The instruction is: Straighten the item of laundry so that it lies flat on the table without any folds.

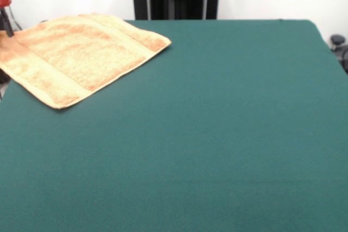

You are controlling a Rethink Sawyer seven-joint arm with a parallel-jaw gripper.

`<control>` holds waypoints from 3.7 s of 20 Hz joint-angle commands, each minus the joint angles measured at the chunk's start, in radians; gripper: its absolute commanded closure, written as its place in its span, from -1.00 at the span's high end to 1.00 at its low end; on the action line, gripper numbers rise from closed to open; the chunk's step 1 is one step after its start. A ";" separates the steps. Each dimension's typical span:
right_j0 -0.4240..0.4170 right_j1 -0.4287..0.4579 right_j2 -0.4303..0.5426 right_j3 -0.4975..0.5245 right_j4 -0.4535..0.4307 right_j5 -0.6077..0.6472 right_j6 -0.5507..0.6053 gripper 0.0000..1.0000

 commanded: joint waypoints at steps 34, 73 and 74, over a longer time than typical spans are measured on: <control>0.354 -0.905 0.012 0.724 0.716 -0.359 0.318 1.00; 1.071 -0.116 -0.885 0.549 0.694 -1.170 0.454 1.00; 1.077 -0.090 -0.890 0.536 0.701 -1.188 0.454 1.00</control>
